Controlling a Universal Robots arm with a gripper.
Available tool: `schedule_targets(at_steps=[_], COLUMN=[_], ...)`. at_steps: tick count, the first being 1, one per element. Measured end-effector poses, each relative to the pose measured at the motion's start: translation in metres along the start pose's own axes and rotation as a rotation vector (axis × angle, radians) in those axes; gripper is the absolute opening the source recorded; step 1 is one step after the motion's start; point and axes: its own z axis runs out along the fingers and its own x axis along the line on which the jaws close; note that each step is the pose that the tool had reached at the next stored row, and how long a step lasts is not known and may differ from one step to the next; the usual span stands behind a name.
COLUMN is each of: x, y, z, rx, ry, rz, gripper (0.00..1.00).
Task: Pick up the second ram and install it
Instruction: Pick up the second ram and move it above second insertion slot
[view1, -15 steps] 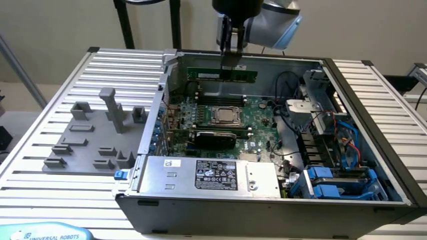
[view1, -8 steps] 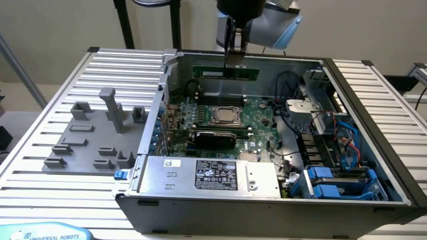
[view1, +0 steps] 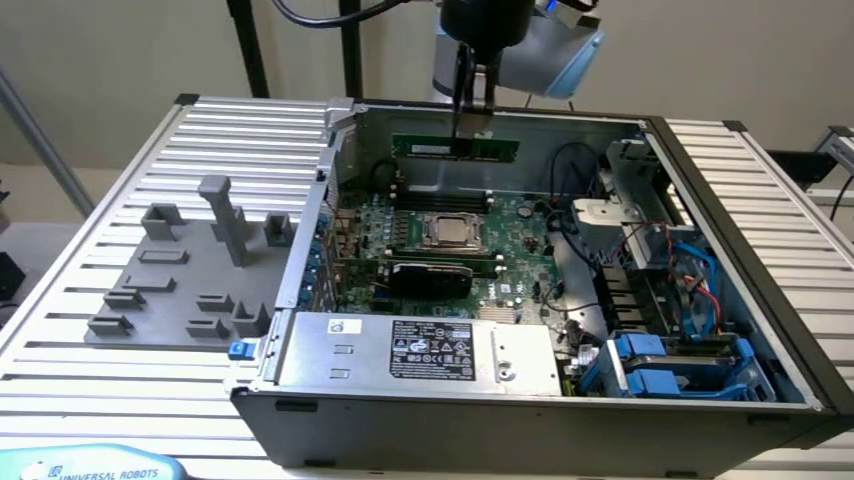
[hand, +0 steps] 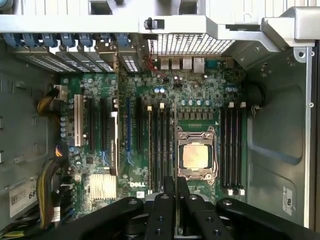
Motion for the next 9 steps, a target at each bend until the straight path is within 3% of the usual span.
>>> schedule_targets(at_steps=[9], x=[-0.004], y=[-0.0055], z=[0.0137], rx=[0.0006], ry=[-0.0010], rz=[0.025], gripper=[0.13])
